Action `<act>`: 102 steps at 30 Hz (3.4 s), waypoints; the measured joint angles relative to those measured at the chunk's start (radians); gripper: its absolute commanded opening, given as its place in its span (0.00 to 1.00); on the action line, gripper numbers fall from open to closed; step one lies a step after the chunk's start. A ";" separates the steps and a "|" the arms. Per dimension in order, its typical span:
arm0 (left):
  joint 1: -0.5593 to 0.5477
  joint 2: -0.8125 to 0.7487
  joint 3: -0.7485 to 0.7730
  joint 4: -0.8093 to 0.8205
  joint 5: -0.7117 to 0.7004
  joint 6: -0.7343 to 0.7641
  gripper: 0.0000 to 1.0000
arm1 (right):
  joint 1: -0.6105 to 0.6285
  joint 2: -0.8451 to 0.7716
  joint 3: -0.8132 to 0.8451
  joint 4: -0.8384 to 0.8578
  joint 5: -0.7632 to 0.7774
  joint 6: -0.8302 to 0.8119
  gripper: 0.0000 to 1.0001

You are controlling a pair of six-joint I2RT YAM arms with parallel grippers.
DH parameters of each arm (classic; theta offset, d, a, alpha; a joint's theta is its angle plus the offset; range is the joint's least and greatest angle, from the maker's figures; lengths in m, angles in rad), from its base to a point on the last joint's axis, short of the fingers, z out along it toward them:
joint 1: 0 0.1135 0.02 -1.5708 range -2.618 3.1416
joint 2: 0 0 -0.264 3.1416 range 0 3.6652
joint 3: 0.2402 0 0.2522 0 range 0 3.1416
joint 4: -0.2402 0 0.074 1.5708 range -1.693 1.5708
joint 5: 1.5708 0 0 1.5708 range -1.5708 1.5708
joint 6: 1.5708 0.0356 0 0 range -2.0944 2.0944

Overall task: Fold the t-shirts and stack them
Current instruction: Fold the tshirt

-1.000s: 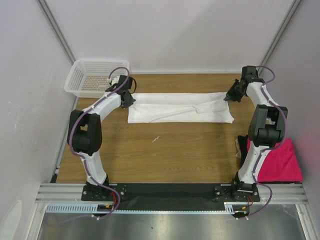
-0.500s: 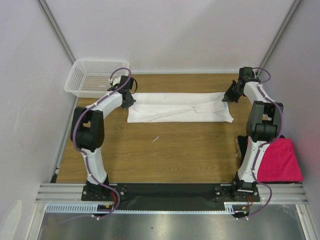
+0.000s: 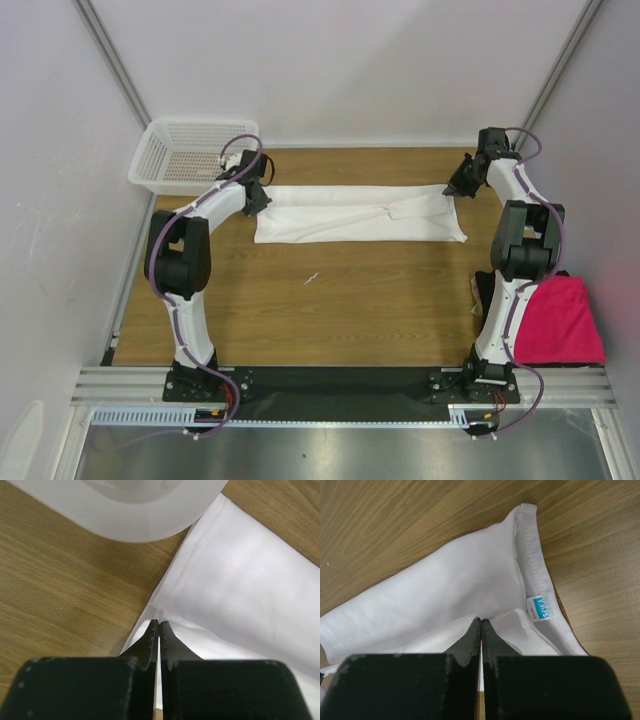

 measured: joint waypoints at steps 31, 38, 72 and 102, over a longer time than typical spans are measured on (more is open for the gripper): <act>-0.005 0.103 0.164 0.017 0.041 0.057 0.59 | 0.024 0.132 0.198 -0.034 -0.085 -0.038 0.64; -0.086 0.048 0.172 0.069 0.083 0.121 0.87 | 0.062 -0.063 -0.089 0.079 -0.081 0.084 0.74; -0.208 0.066 0.079 0.142 0.153 0.311 0.65 | 0.135 -0.156 -0.426 0.352 0.041 0.333 0.79; -0.101 0.153 0.081 0.123 0.117 0.207 0.57 | 0.134 -0.164 -0.481 0.310 0.126 0.217 0.33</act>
